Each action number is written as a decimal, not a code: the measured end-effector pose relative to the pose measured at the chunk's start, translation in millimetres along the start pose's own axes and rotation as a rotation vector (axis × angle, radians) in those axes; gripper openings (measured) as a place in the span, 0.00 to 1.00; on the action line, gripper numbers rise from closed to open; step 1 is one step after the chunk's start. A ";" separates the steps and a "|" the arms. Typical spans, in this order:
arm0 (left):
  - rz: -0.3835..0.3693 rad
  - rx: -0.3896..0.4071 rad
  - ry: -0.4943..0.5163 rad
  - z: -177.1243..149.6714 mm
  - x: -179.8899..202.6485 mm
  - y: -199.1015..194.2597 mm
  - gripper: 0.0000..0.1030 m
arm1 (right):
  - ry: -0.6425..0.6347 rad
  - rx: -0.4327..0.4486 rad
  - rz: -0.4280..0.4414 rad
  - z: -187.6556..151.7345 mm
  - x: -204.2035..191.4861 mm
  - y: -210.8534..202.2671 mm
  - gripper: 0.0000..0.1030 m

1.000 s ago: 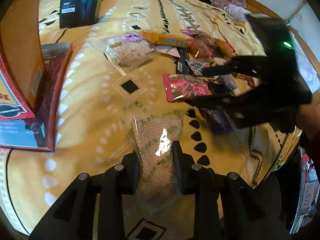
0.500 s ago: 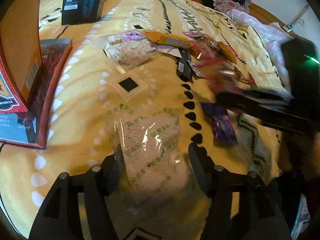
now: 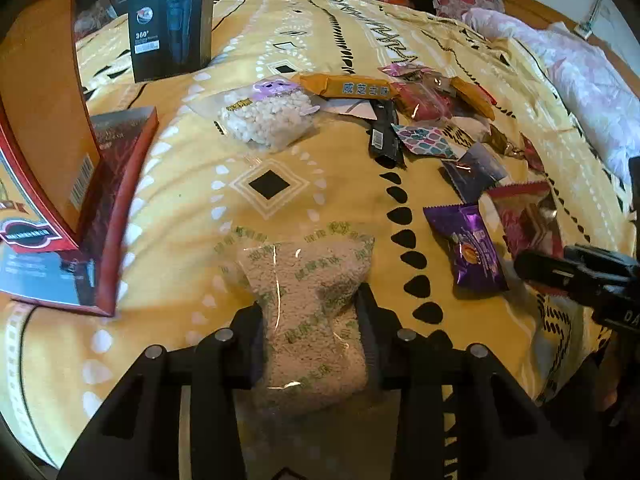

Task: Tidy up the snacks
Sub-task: 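Lift and carry the grain bag and pink packet toward the glass bowl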

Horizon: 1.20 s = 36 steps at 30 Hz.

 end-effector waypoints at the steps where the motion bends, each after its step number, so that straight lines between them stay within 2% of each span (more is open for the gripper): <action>1: 0.001 -0.001 0.003 0.1 0.5 -2.2 0.38 | 0.001 0.009 0.002 1.9 -1.2 -1.6 0.28; 12: 0.032 0.039 0.023 9.5 -4.5 -22.5 0.38 | -0.011 0.037 0.002 6.3 -13.9 -16.7 0.28; 19: 0.013 0.064 0.017 16.5 -4.1 -38.9 0.38 | -0.032 0.055 -0.008 16.0 -23.3 -24.4 0.28; 21: -0.022 0.091 0.013 22.6 -1.5 -53.4 0.38 | -0.041 0.067 -0.012 22.1 -27.0 -27.7 0.28; 26: -0.082 0.185 0.044 41.3 4.5 -101.1 0.38 | -0.087 0.117 -0.014 51.5 -44.9 -40.6 0.28; 29: -0.090 0.255 0.052 58.4 -0.5 -136.8 0.38 | -0.125 0.157 -0.008 75.2 -61.9 -47.8 0.28; 34: -0.052 0.336 -0.003 87.8 -39.4 -182.3 0.38 | -0.200 0.217 0.032 121.3 -106.4 -52.0 0.28; 36: -0.010 0.367 -0.042 101.7 -71.1 -200.4 0.38 | -0.231 0.237 0.054 137.7 -126.7 -51.7 0.28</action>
Point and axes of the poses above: each gripper's, at about its wrist camera, not at the fingertips, and y roughly the way its jaws point, x to its right, z to its top, the point moved 9 cm from there along y, roughly the way its jaws point, and after that the axes turned 9 degrees about x, right-handed, at the moved point
